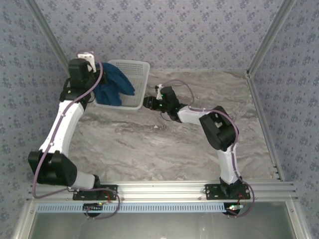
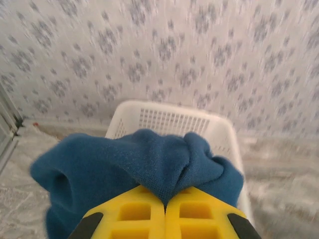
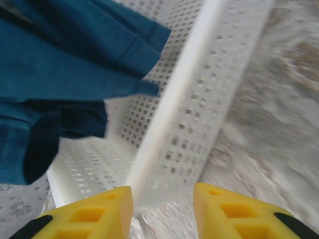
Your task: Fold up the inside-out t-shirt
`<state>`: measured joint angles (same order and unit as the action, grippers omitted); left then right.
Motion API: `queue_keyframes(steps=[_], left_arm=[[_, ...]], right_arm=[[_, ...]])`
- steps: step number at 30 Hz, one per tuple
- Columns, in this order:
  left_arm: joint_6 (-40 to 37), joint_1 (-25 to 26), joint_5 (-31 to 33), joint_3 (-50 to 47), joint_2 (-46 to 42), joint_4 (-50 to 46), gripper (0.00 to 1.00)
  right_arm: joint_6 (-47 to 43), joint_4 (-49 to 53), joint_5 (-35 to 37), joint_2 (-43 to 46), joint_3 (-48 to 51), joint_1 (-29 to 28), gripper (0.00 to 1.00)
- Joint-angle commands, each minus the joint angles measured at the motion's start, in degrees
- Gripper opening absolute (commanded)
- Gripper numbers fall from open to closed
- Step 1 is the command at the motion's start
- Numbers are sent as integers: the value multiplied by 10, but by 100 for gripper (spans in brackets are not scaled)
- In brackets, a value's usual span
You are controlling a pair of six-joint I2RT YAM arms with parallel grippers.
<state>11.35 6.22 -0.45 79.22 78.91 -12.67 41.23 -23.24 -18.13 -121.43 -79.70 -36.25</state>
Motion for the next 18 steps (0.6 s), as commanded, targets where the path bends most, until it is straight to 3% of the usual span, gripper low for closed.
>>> queue_keyframes(steps=[1,5,11,18], left_arm=[[63,2,0,-4,-55,99,0],[85,17,-67,24,-84,103,0],[38,120,-128,72,-99,82,0],[22,220,-142,86,-75,61,0]], right_arm=[[4,35,-34,-38,-84,-9,38],[-20,47,-43,1,-58,9,41],[-87,95,-42,166,85,64,52],[-249,324,101,441,233,141,67]])
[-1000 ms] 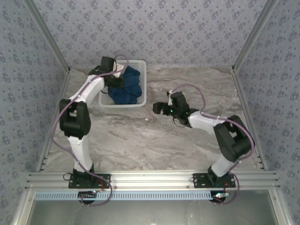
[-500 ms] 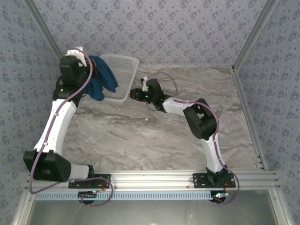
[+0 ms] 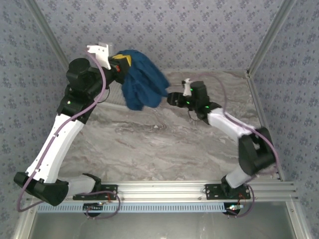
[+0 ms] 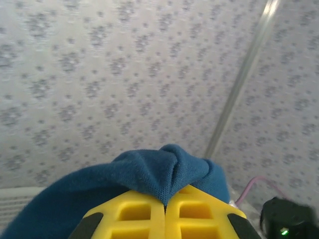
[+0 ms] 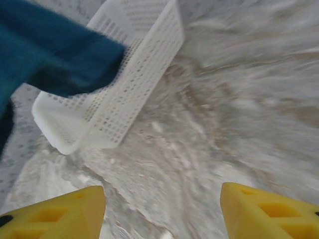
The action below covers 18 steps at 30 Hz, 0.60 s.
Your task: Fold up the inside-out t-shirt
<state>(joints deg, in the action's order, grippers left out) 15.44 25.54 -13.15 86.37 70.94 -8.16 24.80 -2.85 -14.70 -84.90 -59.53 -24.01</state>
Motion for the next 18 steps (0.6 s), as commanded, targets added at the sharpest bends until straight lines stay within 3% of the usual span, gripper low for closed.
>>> queue_keyframes(steps=[1,6,11,13,16,18], left_arm=[[-20,41,-8,11,12,17,0],[0,97,3,-16,69,41,0],[55,114,16,-60,187,84,5],[46,109,39,-33,255,59,18],[20,92,58,56,350,-61,44],[18,84,48,48,350,-75,59]], right_arm=[[-96,147,82,111,48,37,67],[-122,233,145,249,101,106,69],[-106,258,160,256,127,128,70],[-95,262,160,230,126,128,70],[-73,265,156,189,115,118,70],[-57,262,153,174,118,92,70]])
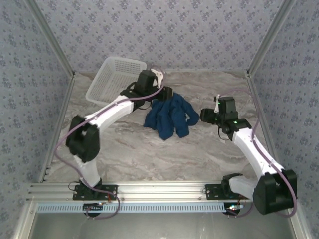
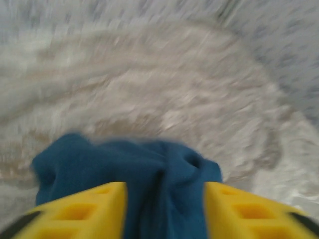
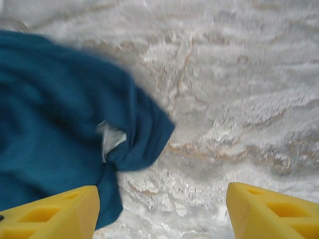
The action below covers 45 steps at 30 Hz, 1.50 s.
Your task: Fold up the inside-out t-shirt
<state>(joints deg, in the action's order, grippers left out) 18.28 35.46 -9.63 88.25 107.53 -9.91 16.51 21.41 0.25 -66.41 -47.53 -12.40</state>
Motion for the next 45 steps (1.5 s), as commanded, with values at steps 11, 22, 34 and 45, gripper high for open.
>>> queue_keyframes(steps=[11,22,34,45], left_arm=[[41,3,9,-340,-196,40,78],[-5,19,23,-381,-136,83,73],[34,40,-80,-305,-43,162,47],[-1,-9,-22,-251,-211,81,0]], right_arm=[[121,-69,5,-170,44,-176,68],[80,-156,15,-264,-14,-157,22],[39,-107,33,-177,-19,-119,0],[-43,-14,108,-63,-136,-63,0]])
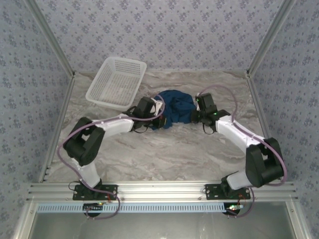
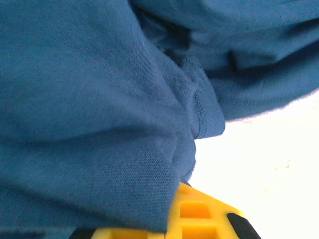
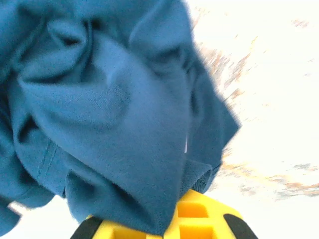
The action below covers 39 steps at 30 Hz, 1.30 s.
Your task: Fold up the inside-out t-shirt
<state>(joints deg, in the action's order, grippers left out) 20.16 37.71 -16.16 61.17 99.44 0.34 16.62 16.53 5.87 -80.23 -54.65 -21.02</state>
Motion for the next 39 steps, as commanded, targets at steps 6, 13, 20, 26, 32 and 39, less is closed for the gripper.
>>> queue_keyframes(steps=[6,13,20,26,32,39], left_arm=[[-39,-89,163,46,-330,-5,0],[-112,-120,221,161,-364,-76,0],[-136,-155,221,231,-413,-124,0],[-161,-155,232,310,-427,-159,0],[-205,-155,253,434,-418,-225,0],[-214,-155,213,572,-295,-300,0]], right_arm=[[-71,35,23,171,-193,48,0],[-117,63,35,205,-288,47,0],[-146,67,50,250,-327,53,0],[-113,84,-30,257,-345,31,0],[-126,110,-64,273,-343,-17,0],[-124,149,1,292,-296,-38,0]])
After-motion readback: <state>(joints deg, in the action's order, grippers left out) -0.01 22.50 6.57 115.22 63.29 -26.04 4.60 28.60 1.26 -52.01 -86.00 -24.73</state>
